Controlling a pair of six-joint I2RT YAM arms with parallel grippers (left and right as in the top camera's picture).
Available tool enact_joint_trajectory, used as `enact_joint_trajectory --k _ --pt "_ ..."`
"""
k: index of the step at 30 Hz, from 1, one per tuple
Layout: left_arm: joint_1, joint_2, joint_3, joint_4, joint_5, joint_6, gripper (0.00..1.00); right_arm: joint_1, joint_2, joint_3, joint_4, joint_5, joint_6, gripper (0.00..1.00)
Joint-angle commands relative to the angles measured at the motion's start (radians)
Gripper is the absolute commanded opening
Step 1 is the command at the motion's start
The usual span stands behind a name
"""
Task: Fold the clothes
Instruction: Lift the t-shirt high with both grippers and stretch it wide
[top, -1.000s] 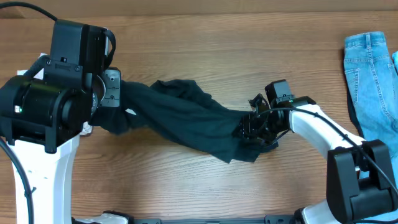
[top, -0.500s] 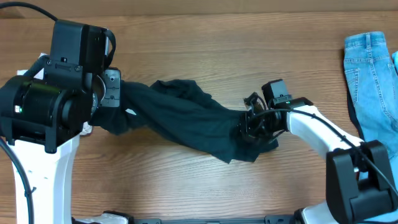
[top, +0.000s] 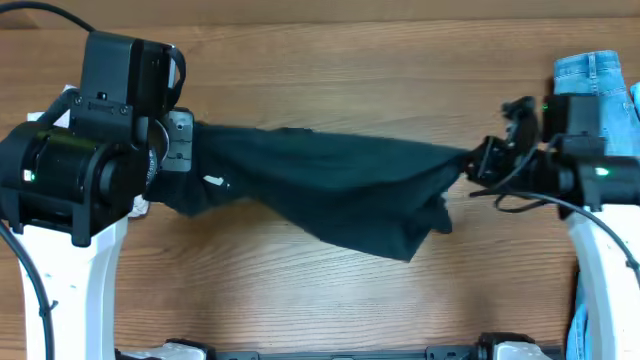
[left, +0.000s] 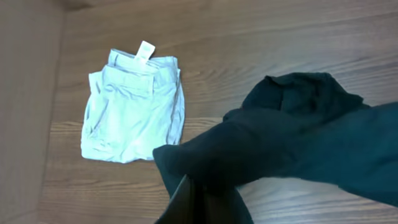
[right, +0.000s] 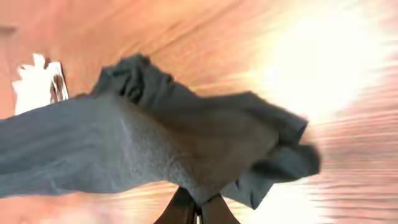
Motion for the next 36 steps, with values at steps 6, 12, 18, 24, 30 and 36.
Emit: enact_joint_trajectory --k 6,12,18,24,30,36 --pt "0.01 -0.104 0.204 0.003 -0.077 0.023 0.04 -0.022 -0.068 0.291 -0.055 0.06 0.004 0.04" --pt "0.01 -0.188 0.23 0.006 -0.173 0.023 0.04 -0.023 -0.078 0.491 -0.117 0.484 0.126 0.04" --pt "0.01 -0.248 0.234 0.02 -0.172 0.023 0.04 -0.022 -0.079 0.67 -0.168 0.488 0.129 0.04" --pt "0.01 -0.291 0.235 0.027 -0.153 0.023 0.04 -0.022 -0.087 0.782 -0.228 0.485 0.129 0.04" --pt "0.01 -0.313 0.285 0.038 -0.068 0.053 0.04 -0.022 -0.11 0.885 -0.249 0.454 0.129 0.04" --pt "0.01 -0.313 0.406 0.023 -0.005 0.068 0.04 -0.022 -0.11 0.98 -0.304 0.454 0.129 0.04"
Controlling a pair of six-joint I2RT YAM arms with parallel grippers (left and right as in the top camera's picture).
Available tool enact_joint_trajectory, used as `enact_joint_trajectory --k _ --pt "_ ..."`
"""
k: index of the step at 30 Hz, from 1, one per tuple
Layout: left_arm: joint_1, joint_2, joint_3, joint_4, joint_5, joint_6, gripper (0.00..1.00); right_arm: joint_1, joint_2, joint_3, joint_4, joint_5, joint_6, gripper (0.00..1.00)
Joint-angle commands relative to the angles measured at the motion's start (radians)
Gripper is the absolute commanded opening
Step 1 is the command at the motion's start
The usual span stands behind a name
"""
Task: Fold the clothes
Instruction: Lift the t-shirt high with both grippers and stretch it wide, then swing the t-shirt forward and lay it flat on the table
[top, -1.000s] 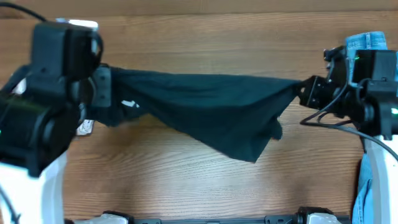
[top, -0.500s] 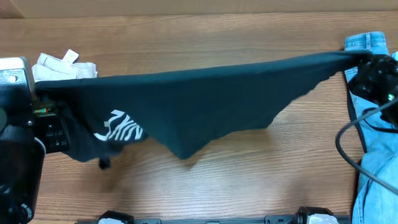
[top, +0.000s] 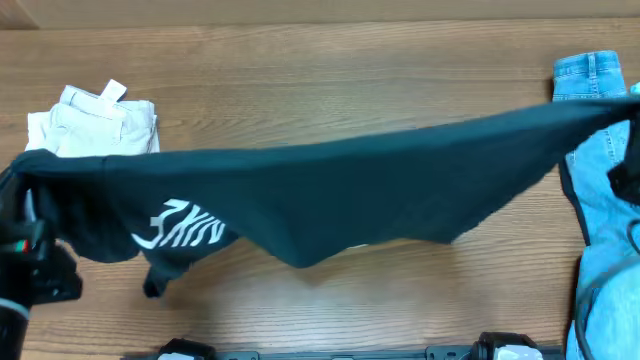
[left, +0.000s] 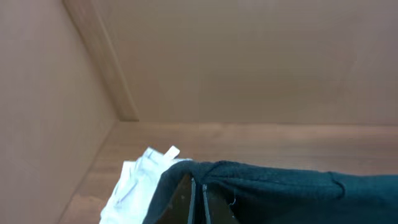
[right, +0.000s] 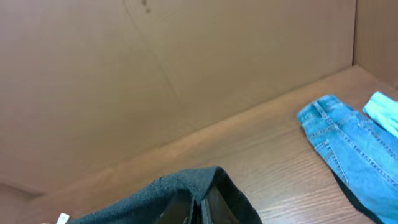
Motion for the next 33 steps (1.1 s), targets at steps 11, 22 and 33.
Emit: enact_joint_trajectory --k 11,22,33 --pt "0.01 0.129 0.085 -0.003 0.137 0.023 0.04 -0.01 0.121 0.054 0.027 -0.049 0.008 0.04" --pt "0.012 0.623 0.088 0.418 0.251 0.269 0.04 -0.011 0.547 0.054 0.537 -0.37 0.005 0.04" --pt "0.01 0.552 0.246 0.556 0.217 0.42 0.04 -0.07 0.5 0.056 0.604 -0.357 0.012 0.04"
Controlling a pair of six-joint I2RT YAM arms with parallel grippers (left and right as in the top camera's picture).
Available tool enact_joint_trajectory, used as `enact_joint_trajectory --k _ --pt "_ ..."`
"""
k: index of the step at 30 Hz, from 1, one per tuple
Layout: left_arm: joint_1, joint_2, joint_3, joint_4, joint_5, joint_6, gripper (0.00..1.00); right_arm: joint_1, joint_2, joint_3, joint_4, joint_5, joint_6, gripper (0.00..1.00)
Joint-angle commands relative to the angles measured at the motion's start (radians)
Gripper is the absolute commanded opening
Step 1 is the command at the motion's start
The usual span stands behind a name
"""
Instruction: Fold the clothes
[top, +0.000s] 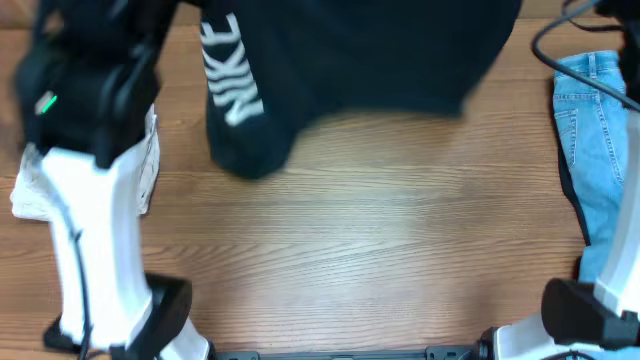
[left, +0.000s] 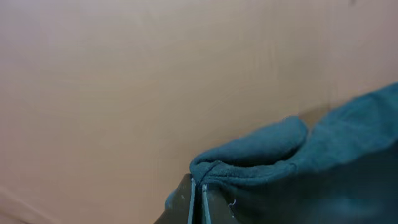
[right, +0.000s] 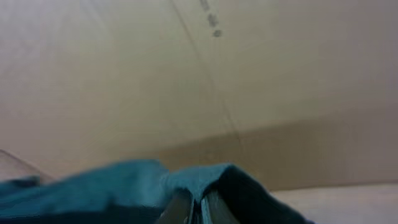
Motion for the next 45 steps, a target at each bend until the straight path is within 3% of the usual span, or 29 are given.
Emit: enact_joint_trajectory --k 1,5,9,13,17,20,21,23,24,26,27,29,33,35,38,42,45 --pt "0.003 -0.084 0.046 -0.077 -0.003 0.097 0.04 -0.016 -0.047 0.023 -0.092 0.061 -0.015 0.04" --pt "0.003 -0.087 0.034 -0.263 -0.012 0.105 0.04 -0.016 -0.044 0.02 -0.244 0.068 -0.096 0.04" --pt "0.005 -0.084 -0.097 -0.498 0.0 0.109 0.06 -0.012 -0.026 0.019 -0.468 0.056 -0.212 0.04" --pt "0.005 -0.074 -0.297 -0.584 0.088 0.108 0.35 -0.001 0.014 -0.001 -0.671 0.056 -0.28 0.05" --pt "0.005 -0.072 -0.456 -0.653 0.083 0.08 0.13 0.003 0.038 -0.068 -0.891 0.062 -0.293 0.06" --pt "0.005 -0.089 -0.459 -0.667 0.076 0.029 0.07 0.003 -0.008 -0.127 -0.89 0.061 -0.285 0.07" --pt "0.005 -0.099 -0.459 -0.667 0.074 0.02 0.07 0.003 -0.017 -0.129 -0.89 0.061 -0.285 0.11" --pt "0.005 -0.141 -0.459 -0.667 0.076 0.017 0.1 0.003 -0.026 -0.129 -0.89 0.065 -0.284 0.53" --pt "0.005 -0.164 -0.459 -0.667 0.076 0.013 0.23 0.001 -0.026 -0.129 -0.89 0.072 -0.273 0.7" --pt "0.005 -0.208 -0.459 -0.667 0.076 -0.007 0.41 0.001 -0.026 -0.129 -0.89 0.105 -0.241 0.76" --pt "0.005 -0.257 -0.459 -0.667 0.076 -0.033 0.49 0.001 -0.026 -0.129 -0.89 0.109 -0.24 0.76" --pt "0.005 -0.31 -0.459 -0.667 0.076 -0.056 0.55 0.001 -0.026 -0.129 -0.89 0.109 -0.24 0.76" --pt "0.005 -0.414 -0.459 -0.667 0.079 -0.129 0.61 0.001 -0.026 -0.13 -0.888 0.109 -0.239 0.73" --pt "0.005 -0.438 -0.459 -0.667 0.088 -0.18 0.63 0.002 -0.024 -0.14 -0.877 0.109 -0.203 0.51" --pt "0.005 -0.433 -0.49 -0.667 0.096 -0.262 0.63 0.002 -0.02 -0.193 -0.848 0.101 -0.183 0.33" --pt "0.005 -0.384 -0.677 -0.662 0.2 -0.3 0.59 0.002 -0.019 -0.301 -0.831 0.068 -0.184 0.32" --pt "0.004 -0.319 -0.871 -0.587 0.363 -0.3 0.55 0.002 -0.019 -0.362 -0.812 0.064 -0.184 0.47"
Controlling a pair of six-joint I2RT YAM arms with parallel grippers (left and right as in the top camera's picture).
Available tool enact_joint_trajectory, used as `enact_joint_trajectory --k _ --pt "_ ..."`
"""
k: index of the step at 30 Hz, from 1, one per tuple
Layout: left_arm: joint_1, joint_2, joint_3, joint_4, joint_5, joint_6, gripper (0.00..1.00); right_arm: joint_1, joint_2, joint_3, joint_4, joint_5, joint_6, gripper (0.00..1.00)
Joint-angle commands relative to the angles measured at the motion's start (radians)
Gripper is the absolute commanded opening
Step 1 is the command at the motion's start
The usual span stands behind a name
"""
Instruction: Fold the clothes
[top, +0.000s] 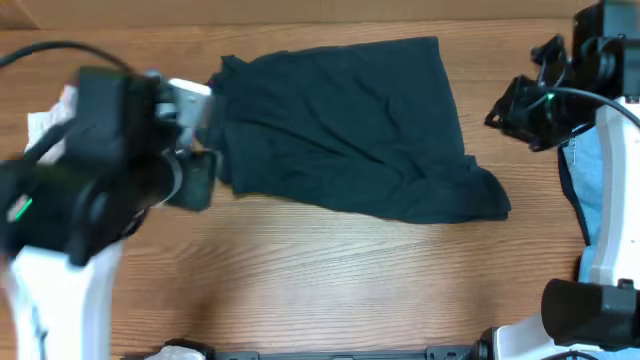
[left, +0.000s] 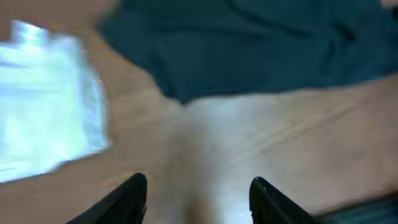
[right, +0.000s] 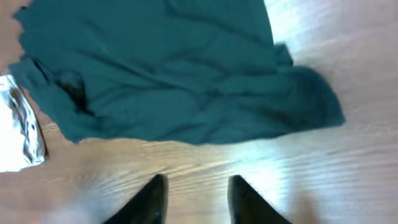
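Note:
A dark teal garment (top: 345, 125) lies spread on the wooden table (top: 330, 280), wrinkled, with a bunched lump at its right lower corner (top: 480, 195). It also shows in the left wrist view (left: 249, 43) and the right wrist view (right: 168, 81). My left gripper (left: 196, 193) hangs open over bare wood just off the garment's left edge, holding nothing. At the garment's right, above the table, my right gripper (right: 198, 193) is open and empty too.
Folded pale shorts (left: 46, 106) lie at the far left, partly hidden under the left arm (top: 90, 200) in the overhead view. Blue jeans (top: 590, 180) lie at the right edge beneath the right arm (top: 565, 90). A wall runs along the table's back.
Both grippers were shut on the garment, holding it high near the back wall. Now the garment lies spread on the table and both grippers are open, off it, at its two sides.
First the garment hung bunched between both shut grippers low over the table. Then it was stretched wide between them, then lifted up toward the back. Now it lies flat on the table, released by both.

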Motion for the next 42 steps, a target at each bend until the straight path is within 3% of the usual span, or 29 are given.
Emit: enact_joint_trajectory --k 1,8,21,25,26,29,37,38,39,41,42 --pt "0.004 0.112 -0.253 0.104 0.252 -0.039 0.55 -0.002 -0.018 -0.051 0.02 -0.025 0.006 0.48" --pt "0.004 0.355 -0.555 0.41 0.291 -0.159 0.53 -0.002 -0.018 -0.063 0.028 -0.024 0.003 0.53" --pt "0.005 0.629 -0.567 0.59 0.279 -0.335 0.6 -0.002 -0.018 -0.063 0.04 -0.024 -0.004 0.53" --pt "0.004 0.629 -0.567 0.615 0.123 -0.379 0.47 -0.002 -0.019 -0.063 0.04 -0.024 -0.005 0.53" --pt "0.005 0.629 -0.567 0.615 0.092 -0.378 0.39 -0.002 -0.019 -0.063 0.04 -0.024 -0.005 0.53" --pt "0.005 0.629 -0.566 0.606 0.041 -0.378 0.04 -0.002 -0.018 -0.063 0.042 -0.024 -0.005 0.53" --pt "0.005 0.545 -0.565 0.509 0.031 -0.377 0.04 -0.002 -0.018 -0.063 0.04 -0.024 -0.024 0.53" --pt "0.003 0.485 -0.565 0.547 0.031 -0.317 0.06 -0.002 -0.019 -0.063 0.043 -0.024 -0.023 0.53" --pt "-0.002 0.458 -0.565 0.573 0.037 -0.266 0.21 -0.002 -0.019 -0.063 0.047 -0.024 -0.023 0.53" --pt "-0.016 0.417 -0.565 0.623 0.095 -0.156 0.68 -0.002 -0.018 -0.063 0.051 -0.024 -0.023 0.54" --pt "-0.022 0.407 -0.565 0.645 0.176 -0.142 1.0 -0.002 -0.019 -0.063 0.051 -0.024 -0.023 0.53"
